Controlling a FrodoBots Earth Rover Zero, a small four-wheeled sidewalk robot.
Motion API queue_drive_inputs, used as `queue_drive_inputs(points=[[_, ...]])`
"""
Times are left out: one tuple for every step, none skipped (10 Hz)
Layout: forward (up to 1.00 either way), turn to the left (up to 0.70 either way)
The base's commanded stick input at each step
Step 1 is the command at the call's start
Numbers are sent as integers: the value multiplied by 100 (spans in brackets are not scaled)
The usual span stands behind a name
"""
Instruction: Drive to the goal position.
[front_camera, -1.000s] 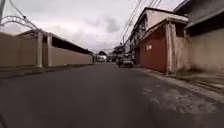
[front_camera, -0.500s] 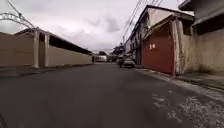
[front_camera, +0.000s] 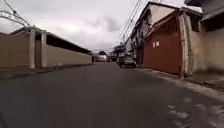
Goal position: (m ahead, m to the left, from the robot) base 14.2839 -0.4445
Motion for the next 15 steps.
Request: queue_drive_inputs(points=[[100, 0], [100, 0], [100, 0], [100, 0], [100, 0], [100, 0], [100, 0], [100, 0], [100, 0], [100, 0], [100, 0], [100, 0], [100, 0], [100, 0], [100, 0]])
